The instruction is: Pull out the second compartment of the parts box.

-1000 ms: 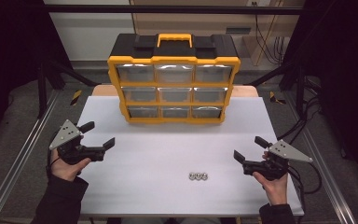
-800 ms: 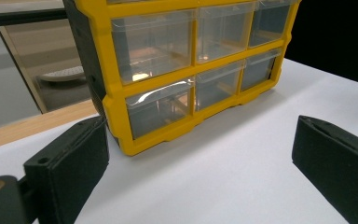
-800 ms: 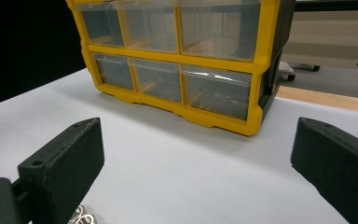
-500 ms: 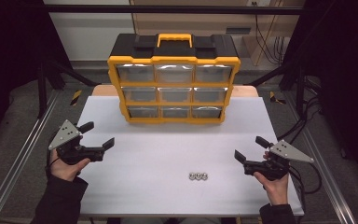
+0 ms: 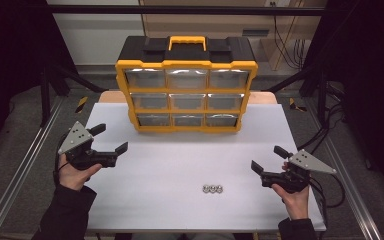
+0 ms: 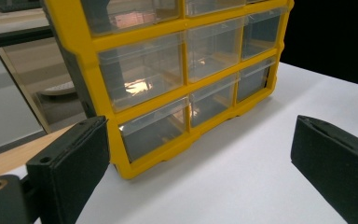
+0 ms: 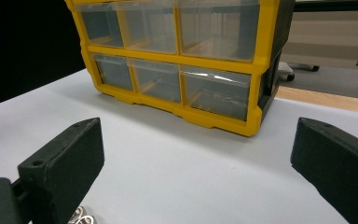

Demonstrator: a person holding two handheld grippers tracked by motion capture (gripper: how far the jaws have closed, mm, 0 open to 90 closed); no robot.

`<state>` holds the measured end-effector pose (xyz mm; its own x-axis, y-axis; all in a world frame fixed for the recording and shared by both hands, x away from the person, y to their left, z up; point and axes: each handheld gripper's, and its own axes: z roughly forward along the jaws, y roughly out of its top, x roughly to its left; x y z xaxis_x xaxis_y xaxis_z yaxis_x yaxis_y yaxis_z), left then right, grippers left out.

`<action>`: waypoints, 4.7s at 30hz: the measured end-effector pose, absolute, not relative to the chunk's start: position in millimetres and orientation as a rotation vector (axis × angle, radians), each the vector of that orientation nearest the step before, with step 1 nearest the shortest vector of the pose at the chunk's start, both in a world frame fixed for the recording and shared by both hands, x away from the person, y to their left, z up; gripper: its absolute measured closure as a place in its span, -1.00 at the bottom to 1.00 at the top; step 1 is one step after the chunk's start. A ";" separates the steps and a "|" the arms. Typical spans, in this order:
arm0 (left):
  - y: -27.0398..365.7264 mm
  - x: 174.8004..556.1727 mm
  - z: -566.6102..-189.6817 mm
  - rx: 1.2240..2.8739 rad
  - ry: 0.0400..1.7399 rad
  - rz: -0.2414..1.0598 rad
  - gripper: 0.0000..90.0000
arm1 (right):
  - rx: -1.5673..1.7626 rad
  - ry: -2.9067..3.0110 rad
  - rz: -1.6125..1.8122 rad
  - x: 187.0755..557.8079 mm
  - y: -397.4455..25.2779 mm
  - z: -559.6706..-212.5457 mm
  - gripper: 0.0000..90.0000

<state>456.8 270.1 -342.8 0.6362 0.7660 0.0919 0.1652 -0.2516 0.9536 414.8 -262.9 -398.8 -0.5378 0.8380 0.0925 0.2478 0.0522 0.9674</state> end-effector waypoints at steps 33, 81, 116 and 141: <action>195.4 495.1 -293.2 1.978 0.492 0.897 -0.89 | 1.078 1.840 1.507 416.0 -261.2 -400.1 -0.94; 96.5 546.6 -269.4 2.169 0.015 1.356 -0.77 | 1.071 1.834 1.516 414.6 -262.1 -398.3 -0.95; 85.5 577.9 -278.4 2.119 -0.213 1.547 -0.28 | 1.069 1.836 1.530 413.8 -261.2 -396.8 -0.95; 82.0 575.3 -279.8 2.073 -0.286 1.789 0.44 | 1.059 1.834 1.525 414.0 -261.8 -396.2 -0.95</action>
<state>575.3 82.0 -279.8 0.1666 0.0956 0.9814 -0.3965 -0.9048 0.1555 414.0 -261.8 -396.2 -0.5552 0.8273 0.0851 0.2345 0.0575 0.9704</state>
